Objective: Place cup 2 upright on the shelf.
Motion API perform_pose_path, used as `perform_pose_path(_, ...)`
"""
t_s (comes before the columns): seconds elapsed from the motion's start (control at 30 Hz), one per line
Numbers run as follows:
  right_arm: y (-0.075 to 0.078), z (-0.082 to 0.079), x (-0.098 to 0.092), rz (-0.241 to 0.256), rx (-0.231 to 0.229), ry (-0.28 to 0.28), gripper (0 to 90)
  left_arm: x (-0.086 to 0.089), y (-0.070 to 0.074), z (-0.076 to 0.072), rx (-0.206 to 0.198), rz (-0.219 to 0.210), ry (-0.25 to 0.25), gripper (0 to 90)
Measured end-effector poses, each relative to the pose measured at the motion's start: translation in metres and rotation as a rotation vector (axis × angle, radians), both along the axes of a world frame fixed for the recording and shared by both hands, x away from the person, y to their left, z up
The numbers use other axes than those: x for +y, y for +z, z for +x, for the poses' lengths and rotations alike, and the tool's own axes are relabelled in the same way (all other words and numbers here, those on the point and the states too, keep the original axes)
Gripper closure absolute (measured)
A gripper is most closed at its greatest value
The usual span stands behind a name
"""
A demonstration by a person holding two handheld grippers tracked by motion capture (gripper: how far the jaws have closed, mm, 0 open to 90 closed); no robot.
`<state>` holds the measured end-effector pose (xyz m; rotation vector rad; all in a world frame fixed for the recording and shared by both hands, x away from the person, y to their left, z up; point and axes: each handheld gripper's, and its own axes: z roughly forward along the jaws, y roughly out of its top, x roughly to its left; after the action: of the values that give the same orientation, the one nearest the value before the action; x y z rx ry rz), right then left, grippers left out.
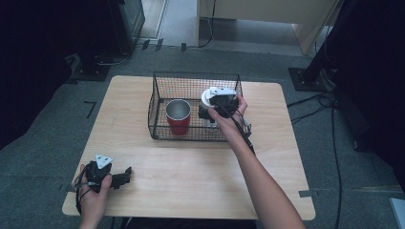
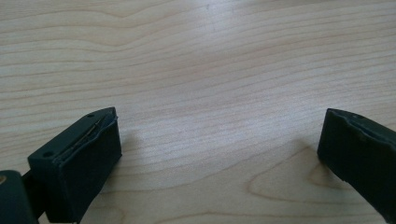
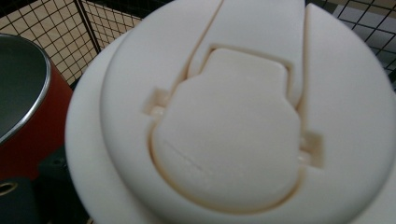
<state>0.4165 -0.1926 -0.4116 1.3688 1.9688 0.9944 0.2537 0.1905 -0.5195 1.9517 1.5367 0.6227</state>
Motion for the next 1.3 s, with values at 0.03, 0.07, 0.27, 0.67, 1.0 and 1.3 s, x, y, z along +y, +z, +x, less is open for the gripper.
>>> perform_pose_path(0.03, 0.0, 0.0, 0.0, -0.001, 0.001, -0.003, 3.1, 0.0, 0.0, 0.0, 0.0, 0.0, 0.0, 0.0)
perform_pose_path(0.07, 0.0, 0.0, -0.001, -0.002, 0.002, -0.007, 3.1, 0.0, 0.0, 0.0, 0.0, 0.0, 0.0, 0.0)
perform_pose_path(0.27, 0.001, -0.001, -0.002, -0.007, -0.004, -0.009, 2.5, 0.0, 0.0, 0.0, 0.0, 0.0, 0.0, 0.0)
perform_pose_path(0.67, 0.0, -0.005, -0.003, -0.023, -0.019, -0.019, 2.5, 0.0, 0.0, 0.0, 0.0, 0.0, 0.0, 0.0)
perform_pose_path(1.0, -0.001, -0.01, -0.003, -0.051, -0.033, -0.017, 2.1, 0.0, 0.0, 0.0, 0.0, 0.001, 0.0, 0.0)
perform_pose_path(1.3, -0.003, -0.022, -0.001, -0.09, -0.074, -0.044, 2.1, 0.0, 0.0, 0.0, 0.0, 0.0, 0.0, 0.0)
